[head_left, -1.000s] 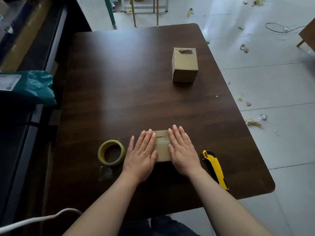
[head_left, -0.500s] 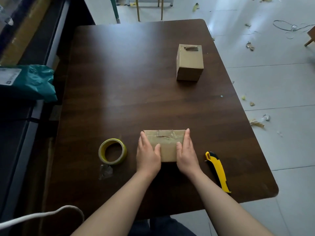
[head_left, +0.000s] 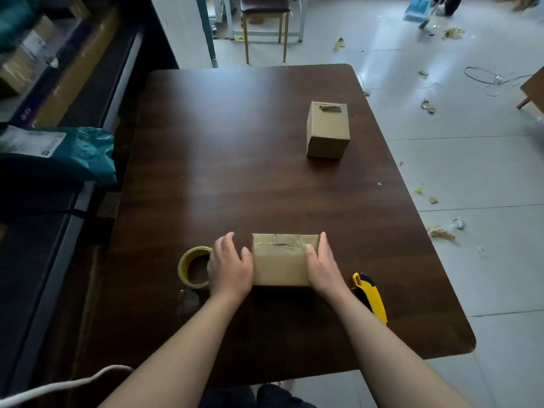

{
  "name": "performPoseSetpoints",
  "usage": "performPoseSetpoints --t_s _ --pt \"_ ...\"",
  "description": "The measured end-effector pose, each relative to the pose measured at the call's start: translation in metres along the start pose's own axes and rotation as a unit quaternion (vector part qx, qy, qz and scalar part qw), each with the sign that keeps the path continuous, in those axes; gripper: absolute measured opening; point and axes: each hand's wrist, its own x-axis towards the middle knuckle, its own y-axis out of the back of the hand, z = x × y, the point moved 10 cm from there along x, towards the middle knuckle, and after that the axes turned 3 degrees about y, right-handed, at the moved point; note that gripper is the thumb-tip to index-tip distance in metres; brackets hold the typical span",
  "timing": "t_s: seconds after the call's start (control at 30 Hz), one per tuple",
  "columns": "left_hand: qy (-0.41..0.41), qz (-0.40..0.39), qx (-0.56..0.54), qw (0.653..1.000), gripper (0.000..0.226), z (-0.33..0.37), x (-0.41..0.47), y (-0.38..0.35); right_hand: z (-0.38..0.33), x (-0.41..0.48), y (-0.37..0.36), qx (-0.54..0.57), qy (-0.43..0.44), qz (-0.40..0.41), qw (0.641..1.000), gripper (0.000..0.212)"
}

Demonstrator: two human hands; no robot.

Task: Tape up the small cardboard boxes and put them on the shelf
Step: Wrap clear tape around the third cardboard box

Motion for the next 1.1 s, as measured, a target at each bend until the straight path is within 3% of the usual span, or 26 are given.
performPoseSetpoints --t_s 0.07,0.13,0.2,0.27,0.43,0.5,0.63,0.73,0.8,0.93,1.1 --pt "0.048 0.041 0.092 0.994 0.046 -0.024 0.007 0.021 -0.012 -0.004 0.001 -0.029 0.032 0.013 0.999 0.063" --pt "0.067 -0.018 0.226 0.972 0.041 -0.045 0.013 0.02 -0.021 -0.006 0.002 -0.04 0.05 0.024 0.998 0.063" --pt "0.056 -0.077 0.26 0.961 0.025 -0.059 0.018 0.014 -0.03 -0.01 0.003 -0.043 0.062 0.031 0.997 0.062" --pt "0.054 -0.083 0.202 0.974 0.016 -0.061 0.02 0.019 -0.04 -0.014 0.004 -0.042 0.076 0.036 0.996 0.059" --pt "-0.006 0.003 -0.015 1.0 0.02 -0.031 0.018 0.054 -0.08 -0.026 0.0 -0.03 0.122 0.048 0.991 0.046" --pt "-0.045 -0.003 -0.135 0.99 0.019 -0.009 0.011 0.065 -0.097 -0.032 -0.008 -0.002 0.122 0.039 0.992 0.043" --pt "-0.098 -0.099 -0.303 0.943 0.019 0.029 -0.013 0.075 -0.13 -0.046 -0.019 0.119 0.115 0.017 0.986 0.028" --pt "-0.137 -0.154 -0.318 0.925 0.023 0.044 -0.024 0.082 -0.141 -0.054 -0.023 0.212 0.1 -0.007 0.972 0.011" --pt "-0.142 -0.142 -0.308 0.93 0.016 0.043 -0.022 0.092 -0.145 -0.058 -0.023 0.245 0.106 -0.012 0.964 0.01" --pt "-0.106 -0.047 -0.342 0.932 0.009 0.036 0.0 0.124 -0.149 -0.067 -0.02 0.198 0.131 -0.009 0.972 0.015" --pt "-0.021 -0.149 -0.338 0.929 0.036 0.042 0.017 0.119 -0.153 -0.079 -0.023 0.098 0.156 -0.011 0.983 0.028"
